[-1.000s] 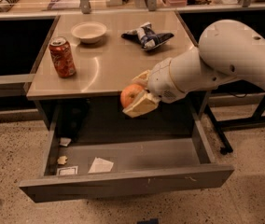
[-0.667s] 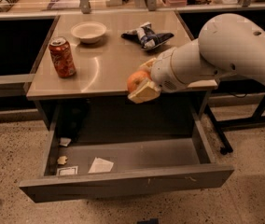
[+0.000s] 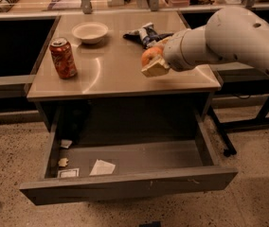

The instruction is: Pick orange from top drawer and place on counter

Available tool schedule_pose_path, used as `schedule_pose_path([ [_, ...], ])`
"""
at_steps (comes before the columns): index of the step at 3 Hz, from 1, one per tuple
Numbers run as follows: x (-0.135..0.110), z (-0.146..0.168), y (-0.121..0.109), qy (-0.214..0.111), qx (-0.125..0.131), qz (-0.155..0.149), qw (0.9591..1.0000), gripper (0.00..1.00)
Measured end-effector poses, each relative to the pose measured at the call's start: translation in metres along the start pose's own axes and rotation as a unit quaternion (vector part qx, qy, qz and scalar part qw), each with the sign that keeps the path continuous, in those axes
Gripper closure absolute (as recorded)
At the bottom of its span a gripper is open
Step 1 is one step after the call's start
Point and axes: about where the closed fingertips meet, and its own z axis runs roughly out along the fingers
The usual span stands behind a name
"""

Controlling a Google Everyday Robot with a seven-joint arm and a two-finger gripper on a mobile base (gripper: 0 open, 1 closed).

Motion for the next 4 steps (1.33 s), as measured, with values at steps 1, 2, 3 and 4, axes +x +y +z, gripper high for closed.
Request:
schedule_pose_path([
  [1,0.011,0.015,-0.037,-0.017,0.02,0.024,0.9994,1.0],
  [2,0.027,0.029,-0.063,-0.028,0.028,0.057,0.9976,1.0],
  [3,0.047,0.04,-0.076,-0.033,0.031,0.092,0.9947,1.0],
  [4,0.066,0.049,-0.078,-0.035,0.029,0.122,0.9915,1.0],
])
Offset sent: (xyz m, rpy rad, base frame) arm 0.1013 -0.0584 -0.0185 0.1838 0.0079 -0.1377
